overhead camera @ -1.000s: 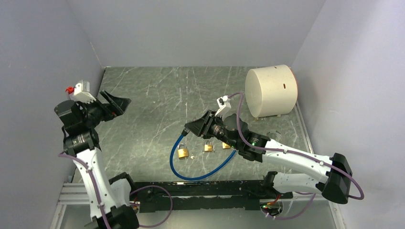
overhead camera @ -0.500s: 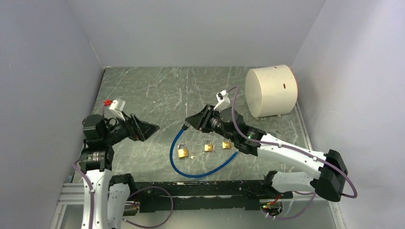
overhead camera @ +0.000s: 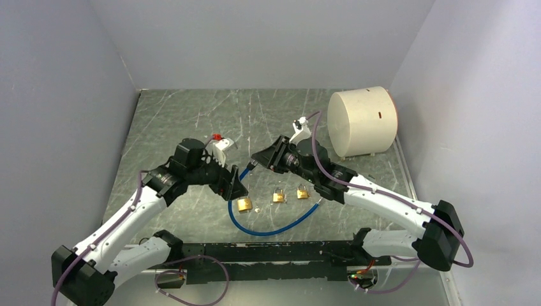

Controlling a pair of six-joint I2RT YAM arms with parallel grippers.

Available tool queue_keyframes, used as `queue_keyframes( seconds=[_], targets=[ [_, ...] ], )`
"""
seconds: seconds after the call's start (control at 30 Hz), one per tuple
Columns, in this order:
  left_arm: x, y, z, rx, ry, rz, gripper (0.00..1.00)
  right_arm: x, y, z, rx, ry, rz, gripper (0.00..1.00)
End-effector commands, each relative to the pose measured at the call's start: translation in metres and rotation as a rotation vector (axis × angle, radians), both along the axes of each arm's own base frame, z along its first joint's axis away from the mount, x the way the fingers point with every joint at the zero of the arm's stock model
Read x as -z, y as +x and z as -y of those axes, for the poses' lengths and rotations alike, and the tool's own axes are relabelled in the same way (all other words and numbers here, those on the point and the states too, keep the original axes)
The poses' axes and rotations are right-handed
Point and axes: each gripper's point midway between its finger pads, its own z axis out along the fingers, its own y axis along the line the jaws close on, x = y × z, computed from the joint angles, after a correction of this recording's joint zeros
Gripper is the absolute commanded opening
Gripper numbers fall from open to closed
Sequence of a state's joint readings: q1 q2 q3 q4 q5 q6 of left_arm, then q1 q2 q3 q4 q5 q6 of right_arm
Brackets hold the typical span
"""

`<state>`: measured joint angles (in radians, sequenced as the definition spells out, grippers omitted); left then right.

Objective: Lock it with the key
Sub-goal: Pick up the lock from the center of the board.

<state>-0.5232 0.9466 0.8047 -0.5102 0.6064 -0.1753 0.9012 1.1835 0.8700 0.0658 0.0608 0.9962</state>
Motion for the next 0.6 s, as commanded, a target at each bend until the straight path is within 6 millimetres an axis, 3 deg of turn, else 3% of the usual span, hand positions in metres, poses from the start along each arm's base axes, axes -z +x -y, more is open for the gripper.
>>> queue_keyframes(
  seconds=[0.0,0.17,0.37,0.43,0.57],
  targets=[
    [-0.029,0.035,-0.008,-0.083,0.03,0.253,0.91,-0.032,-0.003,0.001,-0.017,0.077,0.04,0.0],
    [-0.02,0.034,-0.004,-0.037,0.045,0.239,0.78,-0.035,-0.006,-0.001,-0.036,0.097,0.037,0.0],
    [-0.029,0.032,0.013,0.02,-0.045,0.242,0.54,-0.035,-0.006,0.0,-0.032,0.095,0.03,0.0],
    [-0.031,0.032,0.017,0.036,-0.061,0.246,0.51,-0.032,-0.005,0.002,-0.024,0.091,0.024,0.01],
    [-0.026,0.03,0.025,0.078,-0.051,0.217,0.38,-0.033,-0.004,0.003,-0.018,0.094,0.02,0.03]
  ],
)
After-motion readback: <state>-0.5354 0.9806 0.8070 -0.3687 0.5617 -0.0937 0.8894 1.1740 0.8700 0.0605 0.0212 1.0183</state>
